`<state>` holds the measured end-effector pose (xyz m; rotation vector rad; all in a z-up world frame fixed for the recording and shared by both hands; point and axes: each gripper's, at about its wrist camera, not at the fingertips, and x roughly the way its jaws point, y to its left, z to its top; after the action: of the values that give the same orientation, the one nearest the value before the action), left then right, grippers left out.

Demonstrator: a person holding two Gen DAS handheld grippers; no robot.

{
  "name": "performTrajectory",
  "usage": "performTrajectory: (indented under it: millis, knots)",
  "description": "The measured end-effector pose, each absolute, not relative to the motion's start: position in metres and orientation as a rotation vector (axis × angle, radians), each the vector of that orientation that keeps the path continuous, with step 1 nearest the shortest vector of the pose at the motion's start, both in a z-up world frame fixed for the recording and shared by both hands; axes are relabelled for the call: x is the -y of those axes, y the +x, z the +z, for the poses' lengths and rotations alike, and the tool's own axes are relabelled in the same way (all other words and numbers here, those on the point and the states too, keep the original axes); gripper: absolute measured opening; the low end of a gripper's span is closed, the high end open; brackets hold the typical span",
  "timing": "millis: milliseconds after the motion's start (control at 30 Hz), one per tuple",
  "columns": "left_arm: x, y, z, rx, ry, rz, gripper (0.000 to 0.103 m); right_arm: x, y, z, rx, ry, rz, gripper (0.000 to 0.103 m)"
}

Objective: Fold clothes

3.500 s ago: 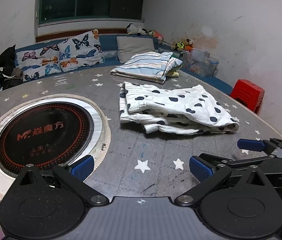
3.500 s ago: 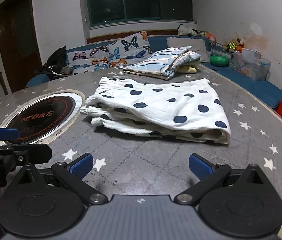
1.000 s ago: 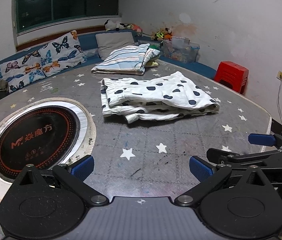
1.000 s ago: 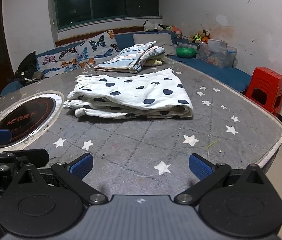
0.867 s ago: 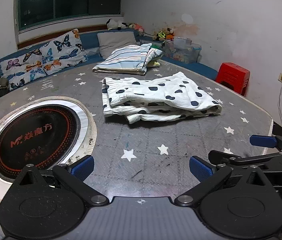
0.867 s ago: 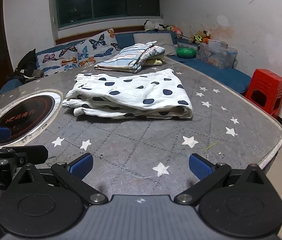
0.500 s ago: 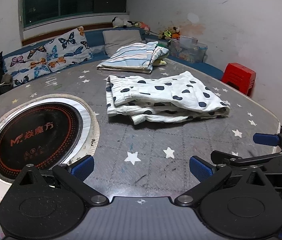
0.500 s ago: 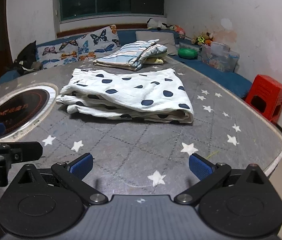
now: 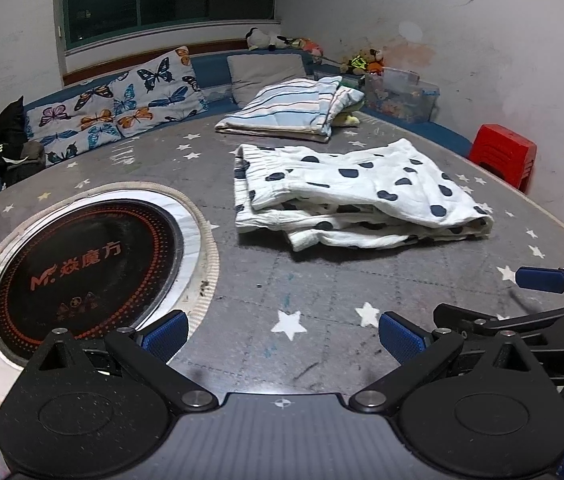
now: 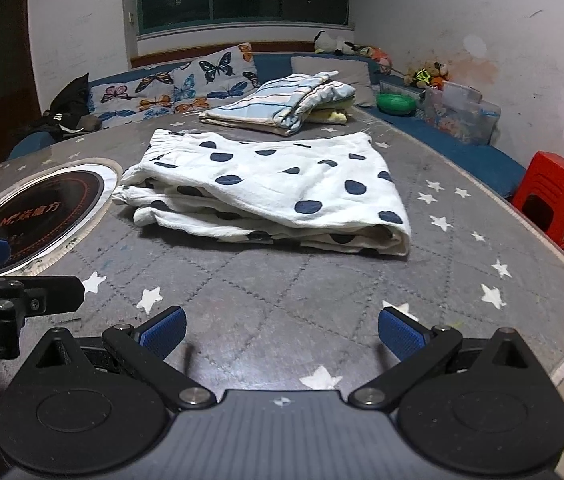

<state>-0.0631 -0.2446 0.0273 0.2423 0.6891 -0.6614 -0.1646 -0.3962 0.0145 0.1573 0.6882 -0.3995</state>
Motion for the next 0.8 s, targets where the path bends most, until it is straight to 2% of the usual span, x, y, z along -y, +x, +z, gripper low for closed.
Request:
performTrajectory:
  millis: [800]
  knots:
    - [0.248, -0.051, 0.025, -0.692, 0.263, -0.632, 0.103, 0.406, -0.145, 0.011, -0.691, 0.193, -0.365, 0.103]
